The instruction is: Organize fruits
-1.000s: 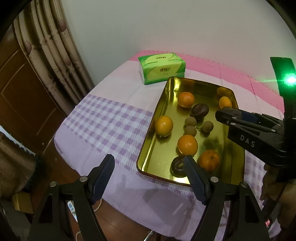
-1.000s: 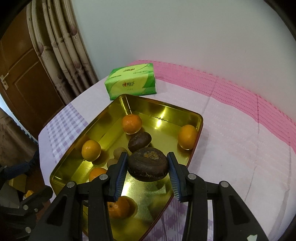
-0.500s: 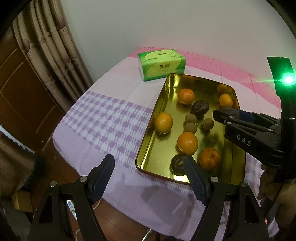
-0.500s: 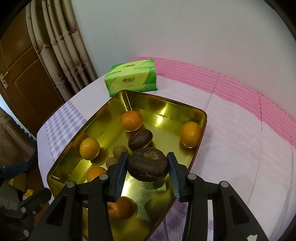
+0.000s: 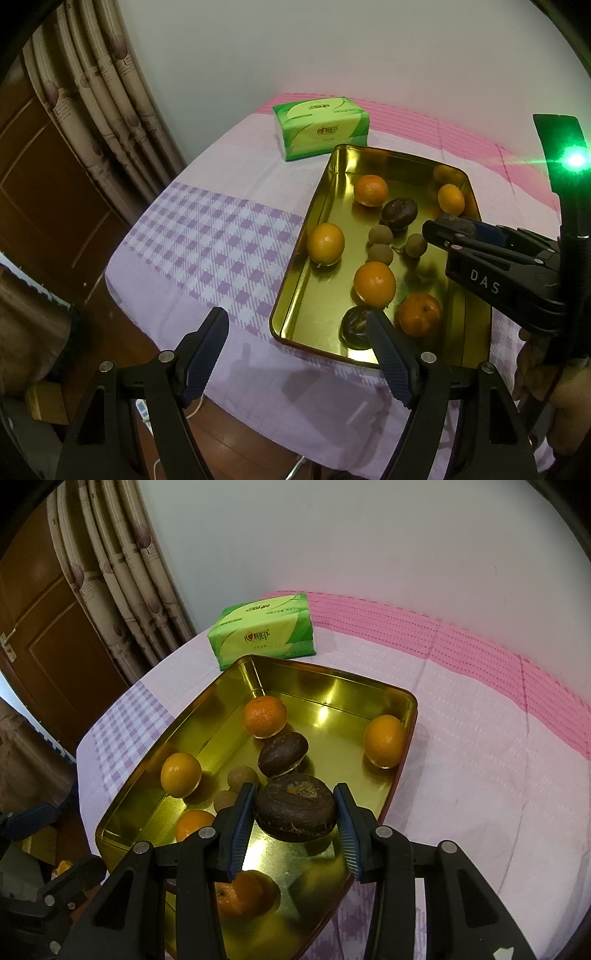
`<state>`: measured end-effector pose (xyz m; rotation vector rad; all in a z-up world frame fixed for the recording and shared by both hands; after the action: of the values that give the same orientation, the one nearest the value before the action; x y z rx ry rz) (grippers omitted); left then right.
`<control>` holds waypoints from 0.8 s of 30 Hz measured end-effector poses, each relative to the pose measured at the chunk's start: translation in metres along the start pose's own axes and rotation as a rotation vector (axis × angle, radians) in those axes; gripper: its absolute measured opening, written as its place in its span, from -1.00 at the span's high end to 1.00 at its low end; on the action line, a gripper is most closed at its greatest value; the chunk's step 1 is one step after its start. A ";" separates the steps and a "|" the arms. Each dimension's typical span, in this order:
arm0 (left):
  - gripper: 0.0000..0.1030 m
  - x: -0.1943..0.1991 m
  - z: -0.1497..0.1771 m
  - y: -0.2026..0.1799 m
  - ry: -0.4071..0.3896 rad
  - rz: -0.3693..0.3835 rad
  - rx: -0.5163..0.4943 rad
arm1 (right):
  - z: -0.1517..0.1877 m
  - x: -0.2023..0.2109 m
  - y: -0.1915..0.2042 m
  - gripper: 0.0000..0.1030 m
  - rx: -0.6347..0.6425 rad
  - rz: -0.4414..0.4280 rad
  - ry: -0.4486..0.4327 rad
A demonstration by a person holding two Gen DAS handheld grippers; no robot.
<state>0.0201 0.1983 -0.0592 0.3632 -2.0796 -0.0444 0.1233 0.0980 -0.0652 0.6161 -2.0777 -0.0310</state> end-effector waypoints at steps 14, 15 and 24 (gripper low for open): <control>-0.50 -0.003 -0.001 0.005 0.018 0.000 0.018 | -0.003 0.040 0.009 0.11 0.017 0.009 -0.115; -0.50 -0.003 -0.001 0.006 0.018 0.001 0.021 | -0.001 0.047 0.010 0.08 0.030 0.020 -0.136; -0.50 0.016 -0.006 0.005 -0.062 -0.013 0.019 | 0.021 0.108 0.006 -0.30 0.070 0.098 -0.262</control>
<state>0.0166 0.1998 -0.0417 0.3909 -2.1407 -0.0445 0.0565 0.0517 0.0099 0.5761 -2.3692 0.0188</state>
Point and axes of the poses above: each gripper's, at about its wrist camera, not at the fingertips, and x roughly against the way its jaws point, y to its left, z to its underside, the point moved 6 cm from there along -x, roughly the way its jaws point, and after that the axes turned 9 degrees about -x, right-handed, at the moved point
